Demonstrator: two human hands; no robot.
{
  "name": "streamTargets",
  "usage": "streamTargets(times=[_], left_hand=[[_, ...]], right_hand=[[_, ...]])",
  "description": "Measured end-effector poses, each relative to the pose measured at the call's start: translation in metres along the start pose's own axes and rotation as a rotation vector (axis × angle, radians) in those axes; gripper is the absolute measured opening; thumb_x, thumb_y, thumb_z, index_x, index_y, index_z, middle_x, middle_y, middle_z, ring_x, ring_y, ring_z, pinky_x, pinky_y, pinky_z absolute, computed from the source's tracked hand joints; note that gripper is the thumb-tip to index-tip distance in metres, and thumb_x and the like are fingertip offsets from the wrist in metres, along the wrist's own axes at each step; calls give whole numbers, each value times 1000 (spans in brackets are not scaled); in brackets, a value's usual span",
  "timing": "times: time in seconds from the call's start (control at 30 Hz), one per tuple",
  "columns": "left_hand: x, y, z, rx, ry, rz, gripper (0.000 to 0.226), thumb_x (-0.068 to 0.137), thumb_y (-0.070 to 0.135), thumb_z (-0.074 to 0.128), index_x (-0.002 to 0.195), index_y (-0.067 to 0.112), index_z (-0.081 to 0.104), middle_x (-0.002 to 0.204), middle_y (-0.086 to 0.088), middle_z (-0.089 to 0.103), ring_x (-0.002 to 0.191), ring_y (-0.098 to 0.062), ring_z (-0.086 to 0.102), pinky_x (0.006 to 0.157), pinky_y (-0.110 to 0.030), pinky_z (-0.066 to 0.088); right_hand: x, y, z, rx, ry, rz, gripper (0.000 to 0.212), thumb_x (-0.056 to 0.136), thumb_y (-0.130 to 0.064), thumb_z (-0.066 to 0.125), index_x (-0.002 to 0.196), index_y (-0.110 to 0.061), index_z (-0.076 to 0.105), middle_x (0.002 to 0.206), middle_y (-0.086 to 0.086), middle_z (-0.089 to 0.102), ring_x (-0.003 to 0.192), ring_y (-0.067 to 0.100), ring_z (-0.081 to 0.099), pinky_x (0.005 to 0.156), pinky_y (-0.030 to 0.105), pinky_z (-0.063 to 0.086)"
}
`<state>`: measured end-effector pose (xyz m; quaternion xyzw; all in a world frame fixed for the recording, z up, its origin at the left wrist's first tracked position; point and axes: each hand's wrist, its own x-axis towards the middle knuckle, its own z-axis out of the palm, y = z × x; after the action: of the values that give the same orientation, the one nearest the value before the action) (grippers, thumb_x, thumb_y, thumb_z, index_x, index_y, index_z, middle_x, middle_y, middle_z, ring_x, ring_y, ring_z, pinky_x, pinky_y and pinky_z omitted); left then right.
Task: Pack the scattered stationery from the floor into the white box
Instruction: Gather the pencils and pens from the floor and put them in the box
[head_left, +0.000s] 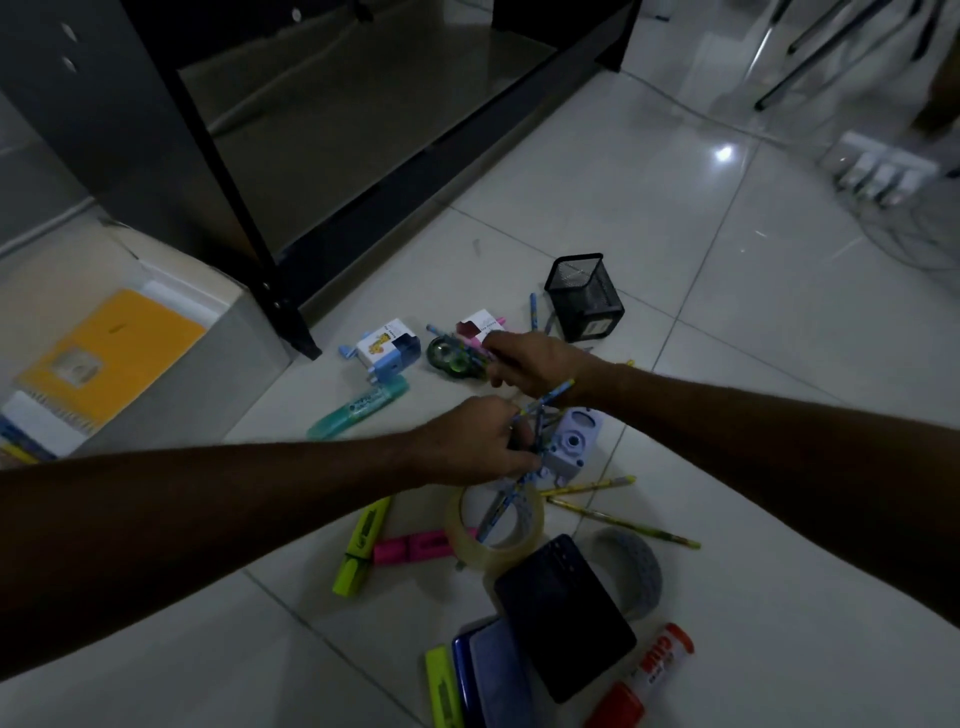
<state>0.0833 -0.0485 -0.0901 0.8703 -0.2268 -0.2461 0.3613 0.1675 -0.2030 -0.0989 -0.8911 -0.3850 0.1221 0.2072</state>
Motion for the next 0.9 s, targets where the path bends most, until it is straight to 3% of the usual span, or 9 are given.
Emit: streamTargets(times=[0.1,0.3,0.43,0.57,0.63,0.67,0.73,0.8,0.9], left_hand=[[8,-9,9,26,-5,-40,38,82,38,73,67,4,68,62,-12,64,59,-19,61,52,-32,43],[9,-10,18,48,-8,-81,38,86,29,67,58,9,51,55,-8,48,49,-15,45,49,-26,31],[0,7,-5,-77,58,-64,35,90,35,65,76,4,67,61,-9,58,47,-4,48,49,-16,36],[-21,14,-34,-224,201,-64,30,90,42,65,87,12,71,78,-16,65,67,-18,63,64,-27,44],[-37,19,-51,-333,270,-84,29,90,38,66,92,10,72,64,-1,63,57,-7,57,61,-24,42],[-46,21,-60,-378,297,-95,25,93,30,64,94,6,72,53,12,58,47,3,51,56,-16,41],[-65,23,-81,-414,350,-119,16,96,17,60,96,4,70,40,19,53,37,8,48,45,-4,34],[-87,20,-102,-434,435,-149,14,96,16,59,96,8,71,41,19,55,37,7,47,43,-7,34],[-123,-3,-133,-475,569,-231,15,95,16,58,95,13,72,44,13,53,44,-3,45,44,-18,32]], right_hand=[[-6,0,-14,134,63,129,17,102,-23,49,105,-7,55,92,3,70,75,17,64,65,27,50],[-17,-6,-39,382,193,244,14,102,-16,49,101,-3,54,93,11,73,79,24,70,66,28,55],[-21,-18,-57,563,276,297,21,103,-16,48,109,4,53,99,16,73,83,24,70,67,23,57],[-16,-35,-76,665,329,333,17,102,-22,49,112,-9,55,99,8,74,86,19,72,59,14,51],[-9,-47,-82,720,359,315,19,102,-22,51,114,-8,56,98,9,74,86,20,72,65,21,55],[-5,-53,-85,748,369,305,22,102,-20,51,116,-3,55,98,12,74,85,20,72,68,25,58],[6,-70,-88,795,362,279,26,102,-17,50,119,3,52,98,16,72,84,25,72,73,35,62],[18,-90,-88,841,335,239,25,102,-15,50,118,4,52,96,17,71,83,29,72,79,44,61],[40,-125,-81,911,278,170,16,102,-15,50,112,-3,54,94,18,71,84,33,70,81,46,59]])
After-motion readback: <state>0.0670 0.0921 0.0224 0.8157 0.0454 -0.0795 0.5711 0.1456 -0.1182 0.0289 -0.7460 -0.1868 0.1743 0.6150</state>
